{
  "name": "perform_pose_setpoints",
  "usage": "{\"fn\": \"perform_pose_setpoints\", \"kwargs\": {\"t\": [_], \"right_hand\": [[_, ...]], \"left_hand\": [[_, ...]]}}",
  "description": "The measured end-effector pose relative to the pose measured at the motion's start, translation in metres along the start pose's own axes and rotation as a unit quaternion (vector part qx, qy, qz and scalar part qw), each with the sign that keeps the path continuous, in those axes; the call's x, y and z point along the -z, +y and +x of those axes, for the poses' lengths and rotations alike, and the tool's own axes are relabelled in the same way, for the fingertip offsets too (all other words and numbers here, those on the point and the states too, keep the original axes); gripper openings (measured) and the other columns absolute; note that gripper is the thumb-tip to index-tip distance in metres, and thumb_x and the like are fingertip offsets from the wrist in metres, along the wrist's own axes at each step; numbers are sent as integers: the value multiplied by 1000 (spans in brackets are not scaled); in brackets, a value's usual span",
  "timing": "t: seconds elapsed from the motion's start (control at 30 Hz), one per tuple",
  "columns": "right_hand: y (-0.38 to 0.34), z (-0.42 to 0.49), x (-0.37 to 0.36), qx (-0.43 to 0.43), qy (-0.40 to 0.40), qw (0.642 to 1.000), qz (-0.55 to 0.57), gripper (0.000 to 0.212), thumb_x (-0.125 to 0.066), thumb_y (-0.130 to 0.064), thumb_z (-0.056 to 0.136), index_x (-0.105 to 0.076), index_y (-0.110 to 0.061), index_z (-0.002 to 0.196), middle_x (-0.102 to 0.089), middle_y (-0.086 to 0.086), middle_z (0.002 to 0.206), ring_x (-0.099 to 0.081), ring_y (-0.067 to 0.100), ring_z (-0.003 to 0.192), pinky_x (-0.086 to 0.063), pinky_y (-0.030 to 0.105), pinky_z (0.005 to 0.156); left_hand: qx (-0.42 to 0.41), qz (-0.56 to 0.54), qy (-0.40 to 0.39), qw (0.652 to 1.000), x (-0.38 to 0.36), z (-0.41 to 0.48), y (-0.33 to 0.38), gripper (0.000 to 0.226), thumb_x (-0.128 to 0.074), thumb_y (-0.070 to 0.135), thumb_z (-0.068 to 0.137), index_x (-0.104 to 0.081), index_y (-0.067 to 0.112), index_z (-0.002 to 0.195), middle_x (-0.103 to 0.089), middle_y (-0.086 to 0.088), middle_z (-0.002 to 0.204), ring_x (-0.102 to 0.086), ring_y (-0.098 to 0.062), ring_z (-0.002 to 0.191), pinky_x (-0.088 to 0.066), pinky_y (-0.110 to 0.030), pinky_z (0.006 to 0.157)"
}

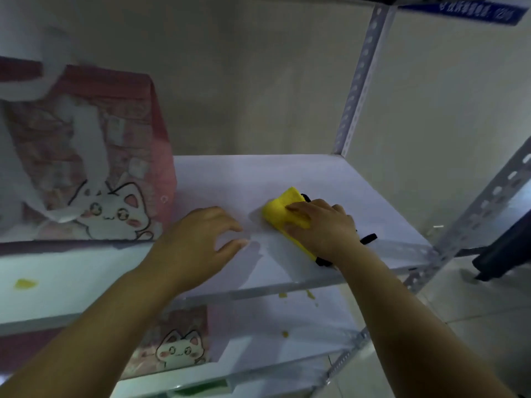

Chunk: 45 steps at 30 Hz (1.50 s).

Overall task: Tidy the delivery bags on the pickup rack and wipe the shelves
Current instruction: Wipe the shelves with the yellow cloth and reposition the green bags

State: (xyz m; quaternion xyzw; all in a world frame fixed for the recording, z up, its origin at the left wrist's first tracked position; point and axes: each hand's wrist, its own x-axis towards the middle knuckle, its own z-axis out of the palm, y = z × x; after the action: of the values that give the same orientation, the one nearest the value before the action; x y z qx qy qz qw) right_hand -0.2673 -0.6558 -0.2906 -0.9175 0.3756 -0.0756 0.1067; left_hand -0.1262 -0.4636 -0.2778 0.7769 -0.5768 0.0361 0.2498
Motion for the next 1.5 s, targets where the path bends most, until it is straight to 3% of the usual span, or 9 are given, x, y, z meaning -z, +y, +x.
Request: {"fn": "perform_pose_setpoints", "kwargs": {"t": [0.13, 0.27, 0.47, 0.57, 0.67, 0.83, 0.93, 1.2, 1.5], "right_hand": [[-26, -38, 0, 0, -5, 1000, 2, 56, -46, -59, 84, -32, -45, 136, -46, -1, 128, -42, 31, 111, -37, 42, 96], [-52, -66, -9, -28, 13, 999, -10, 49, -43, -58, 86, -38, -44, 132, -44, 2, 121, -40, 30, 109, -36, 44, 92], [-93, -81, -25, -71, 24, 997, -19, 42, -34, -58, 89, -40, -43, 128, -37, 5, 125, -34, 32, 112, -26, 49, 93], [-113, -76, -30, -74, 19, 997, -30, 44, -31, -54, 91, -36, -40, 132, -34, 7, 133, -34, 33, 115, -24, 49, 94], [-134, -72, -37, -51, 12, 998, -38, 44, -31, -50, 91, -32, -40, 134, -34, 9, 135, -36, 35, 117, -25, 50, 95], [-155, -89, -50, 62, 25, 995, -70, 43, -33, -49, 93, -32, -46, 136, -34, 7, 136, -39, 33, 116, -27, 48, 95], [-140, -99, -45, 89, 5, 995, -44, 42, -35, -51, 93, -33, -49, 135, -32, 2, 141, -35, 29, 123, -24, 46, 100], [-106, -81, -43, -93, 48, 994, -35, 43, -33, -53, 90, -36, -46, 132, -35, 6, 142, -30, 33, 128, -18, 49, 105], [-175, -103, -67, 99, 86, 991, -42, 57, -23, -61, 83, -44, -43, 132, -47, 4, 135, -48, 30, 116, -32, 42, 94]], "left_hand": [[-8, 9, 23, 1000, 20, -52, -19, 46, -40, 58, 81, -68, 24, 97, -62, 11, 95, -58, -14, 90, -47, -30, 75], [40, 25, 41, 998, 37, -93, -36, 48, -43, 56, 81, -65, 23, 108, -61, 7, 111, -53, -16, 106, -35, -24, 84], [88, 53, 34, 994, 46, -128, -60, 38, -56, 39, 88, -63, 13, 115, -60, -3, 116, -49, -25, 109, -37, -32, 91], [51, 71, 11, 996, 43, -135, -66, 20, -64, 26, 84, -70, 10, 95, -66, -6, 101, -57, -30, 96, -43, -34, 79], [36, 86, 26, 995, 38, -136, -71, 6, -69, 13, 79, -71, 12, 85, -67, -4, 91, -60, -29, 86, -36, -28, 67], [14, 102, 83, 991, 30, -138, -73, 2, -70, 10, 72, -69, 13, 72, -66, -3, 72, -61, -28, 65, -35, -26, 51], [1, 111, 102, 989, 28, -141, -72, 5, -65, 13, 72, -68, 9, 71, -66, -5, 69, -61, -28, 60, -43, -29, 46], [9, 90, 104, 990, 27, -141, -75, 15, -81, 7, 66, -67, 10, 70, -63, -3, 66, -58, -25, 58, -32, -23, 52], [-8, 106, 122, 987, 24, -141, -74, 7, -61, 15, 71, -67, 11, 70, -62, -4, 67, -57, -27, 57, -36, -25, 48]]}}
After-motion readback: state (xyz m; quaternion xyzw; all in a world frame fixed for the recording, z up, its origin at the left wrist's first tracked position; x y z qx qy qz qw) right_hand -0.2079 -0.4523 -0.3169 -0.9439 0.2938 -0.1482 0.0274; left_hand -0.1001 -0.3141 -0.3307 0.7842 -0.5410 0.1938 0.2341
